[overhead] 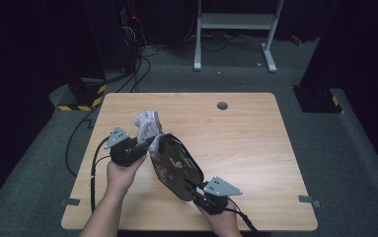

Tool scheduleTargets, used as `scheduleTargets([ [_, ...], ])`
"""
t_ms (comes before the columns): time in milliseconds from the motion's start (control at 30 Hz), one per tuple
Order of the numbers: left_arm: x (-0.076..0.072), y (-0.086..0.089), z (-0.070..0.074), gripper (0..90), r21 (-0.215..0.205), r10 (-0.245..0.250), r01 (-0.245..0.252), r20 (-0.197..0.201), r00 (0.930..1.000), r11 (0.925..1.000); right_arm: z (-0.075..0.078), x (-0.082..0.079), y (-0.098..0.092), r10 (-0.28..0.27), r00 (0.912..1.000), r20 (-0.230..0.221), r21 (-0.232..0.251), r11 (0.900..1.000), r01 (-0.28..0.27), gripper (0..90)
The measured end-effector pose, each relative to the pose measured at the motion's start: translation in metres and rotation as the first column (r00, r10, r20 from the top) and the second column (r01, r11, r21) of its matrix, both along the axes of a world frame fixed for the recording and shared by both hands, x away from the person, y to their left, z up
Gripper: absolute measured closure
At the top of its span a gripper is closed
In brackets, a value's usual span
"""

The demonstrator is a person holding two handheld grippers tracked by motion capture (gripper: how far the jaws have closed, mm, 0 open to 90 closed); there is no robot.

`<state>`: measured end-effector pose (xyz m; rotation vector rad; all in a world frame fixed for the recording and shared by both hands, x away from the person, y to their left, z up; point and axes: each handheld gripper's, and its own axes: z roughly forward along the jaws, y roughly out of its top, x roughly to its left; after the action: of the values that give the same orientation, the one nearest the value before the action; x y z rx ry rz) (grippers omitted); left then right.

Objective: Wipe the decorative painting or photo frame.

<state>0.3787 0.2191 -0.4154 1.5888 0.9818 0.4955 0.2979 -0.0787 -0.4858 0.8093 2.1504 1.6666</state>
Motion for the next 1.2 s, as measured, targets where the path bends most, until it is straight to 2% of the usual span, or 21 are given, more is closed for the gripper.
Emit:
scheduleTargets([
  [67, -0.002, -0.002, 0.005, 69.0, 0.003, -0.008, 0.008, 0.014, 0.9999, 1.0000, 0.000, 0.000, 0.000, 0.000, 1.0000, 0.000, 0.000, 1.000, 0.000, 79.4],
  [267, -0.010, -0.010, 0.027, 68.7, -0.037, -0.034, 0.038, 0.083, 0.9959, 0.9986, 0.000, 0.000, 0.000, 0.004, 1.0000, 0.002, -0.002, 1.000, -0.004, 79.6],
  [300, -0.011, -0.011, 0.029, 68.6, -0.032, -0.036, 0.039, 0.094, 0.9949, 0.9987, 0.000, 0.000, 0.000, 0.004, 1.0000, 0.002, -0.002, 1.000, -0.004, 79.6],
  [400, -0.008, -0.012, 0.028, 68.6, -0.010, -0.038, 0.039, 0.086, 0.9956, 0.9992, 0.000, 0.000, 0.000, 0.001, 1.0000, 0.004, -0.004, 1.000, -0.001, 79.4],
  [500, -0.002, -0.009, 0.014, 68.7, 0.028, -0.030, 0.028, 0.047, 0.9985, 0.9992, 0.000, 0.000, 0.000, -0.002, 1.0000, 0.005, -0.004, 1.000, 0.002, 79.2],
  [600, 0.001, 0.002, -0.005, 68.8, 0.000, -0.006, 0.006, 0.012, 0.9999, 1.0000, 0.000, -0.001, 0.000, -0.006, 0.9999, 0.011, -0.008, 1.000, 0.006, 79.0],
  [700, 0.001, 0.011, -0.020, 69.0, -0.002, 0.020, -0.020, -0.019, 0.9996, 0.9998, 0.000, -0.001, 0.001, -0.005, 0.9999, 0.013, -0.006, 1.000, 0.005, 79.2],
  [933, -0.001, 0.023, -0.049, 69.3, 0.012, 0.044, -0.043, -0.086, 0.9953, 0.9990, -0.001, -0.001, 0.001, -0.004, 0.9999, 0.012, -0.004, 1.000, 0.004, 79.3],
  [1067, 0.000, 0.024, -0.065, 69.3, 0.039, 0.038, -0.033, -0.130, 0.9908, 0.9987, -0.001, -0.001, 0.001, -0.007, 0.9999, 0.012, -0.005, 1.000, 0.007, 79.2],
  [1200, 0.000, 0.023, -0.077, 69.3, 0.055, 0.026, -0.018, -0.157, 0.9873, 0.9983, -0.001, -0.002, 0.001, -0.008, 0.9999, 0.012, -0.006, 1.000, 0.009, 78.9],
])
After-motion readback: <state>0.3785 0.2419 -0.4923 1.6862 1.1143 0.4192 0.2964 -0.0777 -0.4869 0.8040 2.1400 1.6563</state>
